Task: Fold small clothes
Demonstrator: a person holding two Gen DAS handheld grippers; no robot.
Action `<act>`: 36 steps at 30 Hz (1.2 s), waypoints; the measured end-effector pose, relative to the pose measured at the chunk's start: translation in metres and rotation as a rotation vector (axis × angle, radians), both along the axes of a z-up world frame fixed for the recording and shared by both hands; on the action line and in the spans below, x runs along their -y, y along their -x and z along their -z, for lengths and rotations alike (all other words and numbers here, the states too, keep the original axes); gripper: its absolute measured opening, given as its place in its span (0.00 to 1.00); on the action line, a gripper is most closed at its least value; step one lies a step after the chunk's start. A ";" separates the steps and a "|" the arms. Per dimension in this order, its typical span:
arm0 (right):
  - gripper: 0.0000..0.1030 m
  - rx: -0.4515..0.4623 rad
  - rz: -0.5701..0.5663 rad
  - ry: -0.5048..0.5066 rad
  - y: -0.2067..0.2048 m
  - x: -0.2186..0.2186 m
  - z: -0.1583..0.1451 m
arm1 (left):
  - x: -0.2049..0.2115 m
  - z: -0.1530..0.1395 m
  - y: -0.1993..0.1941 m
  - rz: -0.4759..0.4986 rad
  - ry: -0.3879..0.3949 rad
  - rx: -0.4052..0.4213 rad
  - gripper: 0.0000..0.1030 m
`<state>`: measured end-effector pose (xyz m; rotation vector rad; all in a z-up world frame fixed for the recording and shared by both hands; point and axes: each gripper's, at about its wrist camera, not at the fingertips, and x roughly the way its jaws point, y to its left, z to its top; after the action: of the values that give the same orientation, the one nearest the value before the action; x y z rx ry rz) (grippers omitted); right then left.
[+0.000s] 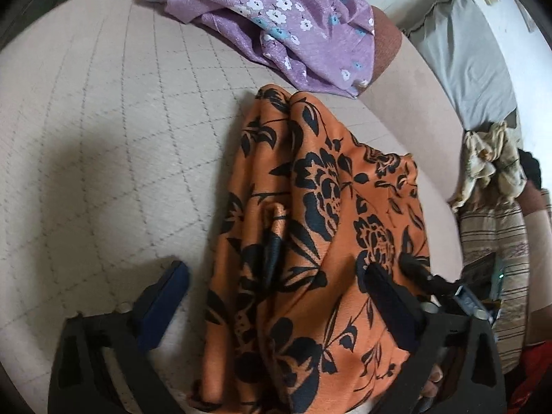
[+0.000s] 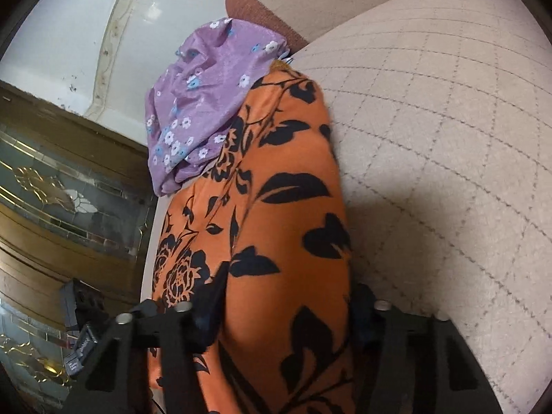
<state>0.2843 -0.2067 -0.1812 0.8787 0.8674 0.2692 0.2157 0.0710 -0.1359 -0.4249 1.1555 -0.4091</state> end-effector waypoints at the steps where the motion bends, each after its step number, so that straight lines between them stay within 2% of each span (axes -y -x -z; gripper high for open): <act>1: 0.51 0.005 0.004 -0.001 0.002 0.001 0.000 | -0.001 0.002 0.000 -0.002 0.003 -0.004 0.70; 2: 0.49 0.013 0.009 0.008 0.003 0.000 -0.001 | -0.001 0.004 0.000 0.008 0.043 -0.015 0.53; 3: 0.47 0.017 0.013 0.019 0.006 0.000 -0.002 | -0.002 0.007 -0.001 0.013 0.094 -0.034 0.47; 6: 0.43 0.032 0.026 0.065 0.007 -0.007 -0.011 | -0.002 0.006 0.002 0.006 0.094 -0.017 0.44; 8: 0.41 0.038 0.028 0.085 0.007 -0.009 -0.016 | 0.000 0.001 0.006 0.014 0.083 0.006 0.38; 12: 0.40 0.061 0.035 0.110 0.012 -0.011 -0.027 | 0.005 -0.008 0.011 0.029 0.078 0.044 0.35; 15: 0.39 0.077 0.044 0.130 0.017 -0.012 -0.037 | 0.007 -0.017 0.006 0.051 0.109 0.056 0.34; 22: 0.39 0.101 0.074 0.155 0.052 0.007 -0.066 | 0.030 -0.041 0.018 0.136 0.102 0.108 0.33; 26: 0.39 0.092 0.078 0.172 0.082 0.020 -0.079 | 0.047 -0.046 0.038 0.196 0.060 0.119 0.33; 31: 0.39 0.071 0.065 0.187 0.140 0.036 -0.084 | 0.062 -0.043 0.066 0.270 -0.007 0.115 0.33; 33: 0.39 0.060 0.060 0.177 0.157 0.040 -0.078 | 0.061 -0.035 0.077 0.282 -0.060 0.120 0.33; 36: 0.40 0.018 0.068 0.142 0.176 0.043 -0.050 | 0.051 -0.020 0.073 0.247 -0.164 0.131 0.34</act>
<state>0.1085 -0.2497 -0.1312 0.7706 0.8285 0.1542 0.1424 0.0199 -0.1155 -0.1105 1.1070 -0.5444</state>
